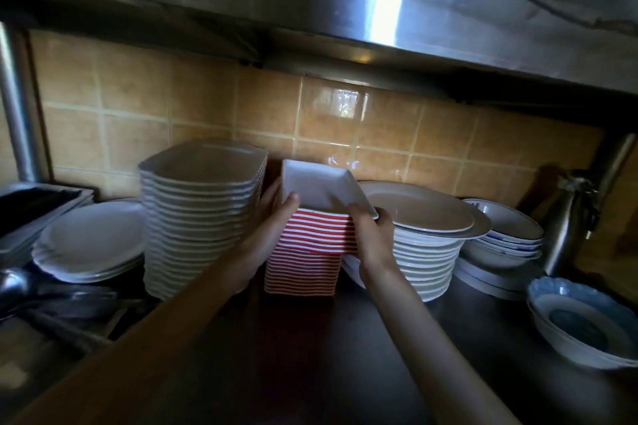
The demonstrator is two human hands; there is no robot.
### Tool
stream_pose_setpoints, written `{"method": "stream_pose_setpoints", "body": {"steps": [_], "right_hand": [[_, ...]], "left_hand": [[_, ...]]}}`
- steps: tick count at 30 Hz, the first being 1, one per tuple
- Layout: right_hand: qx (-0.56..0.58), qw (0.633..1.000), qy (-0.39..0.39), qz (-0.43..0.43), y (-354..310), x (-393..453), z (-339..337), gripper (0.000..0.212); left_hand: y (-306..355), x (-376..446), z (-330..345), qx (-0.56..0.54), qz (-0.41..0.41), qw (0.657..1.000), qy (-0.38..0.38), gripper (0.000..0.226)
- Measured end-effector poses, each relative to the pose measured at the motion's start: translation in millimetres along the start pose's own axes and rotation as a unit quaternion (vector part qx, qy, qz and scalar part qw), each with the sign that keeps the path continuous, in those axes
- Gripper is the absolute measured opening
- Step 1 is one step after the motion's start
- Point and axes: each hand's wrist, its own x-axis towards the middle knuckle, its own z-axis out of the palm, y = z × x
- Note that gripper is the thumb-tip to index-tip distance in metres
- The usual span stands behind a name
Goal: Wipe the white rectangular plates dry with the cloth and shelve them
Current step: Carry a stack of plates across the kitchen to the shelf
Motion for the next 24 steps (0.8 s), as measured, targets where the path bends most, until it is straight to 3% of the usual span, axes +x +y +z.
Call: {"method": "stream_pose_setpoints", "body": {"steps": [4, 8, 10, 13, 15, 18, 20, 24], "right_hand": [[-0.012, 1.000, -0.027, 0.001, 4.3, 13.7, 2.1, 0.055], [-0.045, 0.995, -0.084, 0.004, 1.6, 21.6, -2.1, 0.074], [-0.032, 0.991, -0.129, -0.007, -1.2, 20.4, -8.3, 0.064], [-0.005, 0.976, -0.208, -0.060, 5.9, 18.4, -21.3, 0.032], [-0.023, 0.968, -0.225, -0.109, 17.7, 20.1, -27.4, 0.048], [-0.048, 0.968, -0.200, -0.146, 37.1, 20.8, -32.5, 0.073], [-0.045, 0.966, -0.206, -0.149, 45.9, 21.9, -34.1, 0.079], [-0.069, 0.964, -0.198, -0.163, 49.0, 23.4, -34.6, 0.085]], "left_hand": [[-0.6, -3.7, -11.7, 0.083, 0.054, 0.993, -0.071, 0.063], [-21.0, -5.6, -14.8, 0.112, 0.010, 0.994, -0.010, 0.090], [-25.2, -7.2, -14.0, 0.121, -0.006, 0.993, 0.005, 0.093], [-32.4, -7.9, -14.8, 0.111, -0.019, 0.993, 0.016, 0.105], [-41.9, -7.4, -15.6, 0.093, -0.028, 0.994, 0.042, 0.116], [-48.3, -6.8, -13.3, 0.079, -0.022, 0.996, 0.029, 0.106], [-49.2, -5.3, -12.2, 0.074, -0.010, 0.997, 0.019, 0.089], [-49.8, -2.6, -10.4, 0.073, -0.019, 0.997, 0.018, 0.075]]}}
